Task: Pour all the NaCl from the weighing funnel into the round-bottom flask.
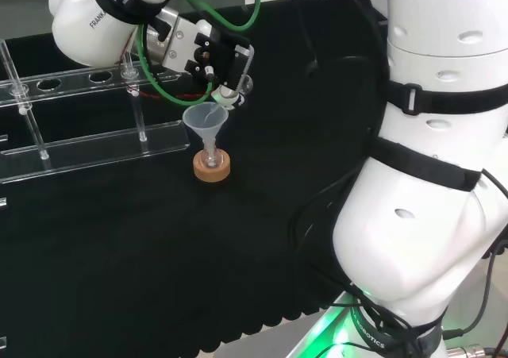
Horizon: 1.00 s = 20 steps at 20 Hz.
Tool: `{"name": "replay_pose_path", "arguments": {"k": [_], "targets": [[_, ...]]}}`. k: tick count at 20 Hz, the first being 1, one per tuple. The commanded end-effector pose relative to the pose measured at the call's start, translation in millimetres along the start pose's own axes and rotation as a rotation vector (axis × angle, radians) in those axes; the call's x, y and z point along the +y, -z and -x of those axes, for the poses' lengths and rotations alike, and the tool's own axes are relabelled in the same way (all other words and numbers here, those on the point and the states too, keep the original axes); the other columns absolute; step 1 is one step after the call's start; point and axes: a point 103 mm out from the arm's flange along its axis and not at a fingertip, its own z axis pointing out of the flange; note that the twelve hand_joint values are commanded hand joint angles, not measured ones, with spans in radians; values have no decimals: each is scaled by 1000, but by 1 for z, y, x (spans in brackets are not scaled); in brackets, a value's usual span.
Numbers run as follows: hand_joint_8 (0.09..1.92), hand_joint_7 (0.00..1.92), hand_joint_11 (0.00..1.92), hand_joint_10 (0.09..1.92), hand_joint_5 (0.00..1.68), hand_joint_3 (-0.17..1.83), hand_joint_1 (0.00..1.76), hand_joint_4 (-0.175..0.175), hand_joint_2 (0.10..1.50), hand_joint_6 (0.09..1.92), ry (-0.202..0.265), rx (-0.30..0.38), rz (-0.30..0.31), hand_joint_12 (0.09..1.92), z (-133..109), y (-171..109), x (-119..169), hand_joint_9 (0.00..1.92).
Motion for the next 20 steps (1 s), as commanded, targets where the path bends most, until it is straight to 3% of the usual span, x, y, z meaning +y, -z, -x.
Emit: {"name": "replay_pose_path", "arguments": {"k": [1,13,20], "targets": [[661,636,748,370,1279,618,1123,175,669,646,-7,-27,-7,1089,-2,2,-2,963],[659,634,749,365,1278,618,1122,175,669,648,-27,-82,-56,1087,-3,7,-3,963],[659,633,750,362,1277,618,1122,175,670,650,-29,-84,-55,1086,-5,8,-2,964]]}}
